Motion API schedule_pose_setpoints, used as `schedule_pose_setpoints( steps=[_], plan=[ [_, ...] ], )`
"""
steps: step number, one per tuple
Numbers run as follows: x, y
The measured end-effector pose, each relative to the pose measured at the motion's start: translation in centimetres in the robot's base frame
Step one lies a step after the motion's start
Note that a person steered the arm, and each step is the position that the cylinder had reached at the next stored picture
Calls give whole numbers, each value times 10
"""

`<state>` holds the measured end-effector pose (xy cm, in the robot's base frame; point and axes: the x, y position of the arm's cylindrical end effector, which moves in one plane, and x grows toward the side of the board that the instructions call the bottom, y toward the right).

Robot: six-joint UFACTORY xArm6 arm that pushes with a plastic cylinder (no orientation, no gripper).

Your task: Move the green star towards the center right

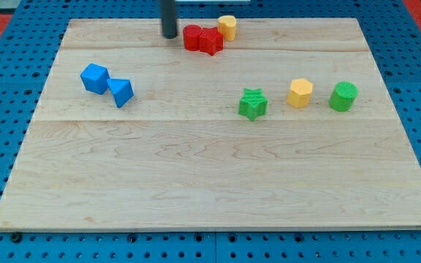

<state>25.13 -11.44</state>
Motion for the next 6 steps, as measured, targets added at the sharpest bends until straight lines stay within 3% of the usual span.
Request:
schedule_pose_setpoints(
  steps=[1, 2, 3, 4, 5, 6],
  plan=[
    [96, 21],
    [147, 107],
    [151, 187],
    [179, 208],
    [173, 275],
    [146, 275]
  ],
)
